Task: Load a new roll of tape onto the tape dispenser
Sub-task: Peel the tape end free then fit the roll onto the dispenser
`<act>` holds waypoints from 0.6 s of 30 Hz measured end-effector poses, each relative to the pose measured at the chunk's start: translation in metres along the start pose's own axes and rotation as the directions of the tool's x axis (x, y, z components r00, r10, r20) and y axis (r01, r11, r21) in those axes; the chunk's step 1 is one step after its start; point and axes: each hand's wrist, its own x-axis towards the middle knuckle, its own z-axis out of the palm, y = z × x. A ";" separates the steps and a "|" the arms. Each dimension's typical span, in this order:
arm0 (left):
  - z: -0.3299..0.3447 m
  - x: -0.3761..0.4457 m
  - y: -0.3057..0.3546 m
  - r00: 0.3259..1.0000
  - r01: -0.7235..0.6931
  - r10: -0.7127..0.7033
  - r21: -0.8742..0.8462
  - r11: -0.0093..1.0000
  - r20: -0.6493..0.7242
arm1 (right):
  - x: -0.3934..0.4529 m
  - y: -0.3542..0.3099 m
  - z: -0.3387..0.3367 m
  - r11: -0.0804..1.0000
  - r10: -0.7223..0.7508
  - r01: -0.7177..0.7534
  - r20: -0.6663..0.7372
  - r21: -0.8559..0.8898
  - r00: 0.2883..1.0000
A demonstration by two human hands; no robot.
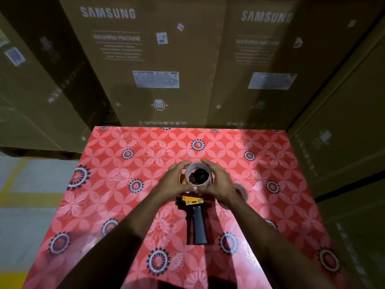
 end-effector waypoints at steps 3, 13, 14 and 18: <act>0.012 0.008 -0.004 1.000 0.019 -0.018 -0.068 0.998 0.012 | 0.005 0.012 0.001 1.000 0.024 -0.024 0.012 -0.007 1.000; 0.024 0.015 -0.014 0.999 0.035 -0.035 0.006 0.999 -0.017 | 0.016 0.027 -0.004 0.998 0.034 -0.033 0.028 -0.047 0.999; 0.023 0.016 -0.013 0.999 0.034 -0.034 0.021 0.999 -0.016 | 0.016 0.028 -0.005 0.998 0.051 -0.050 0.033 -0.031 0.998; 0.025 0.019 -0.012 1.000 0.023 -0.022 0.088 0.996 -0.012 | 0.014 0.036 -0.011 0.991 0.128 -0.131 0.066 0.041 0.990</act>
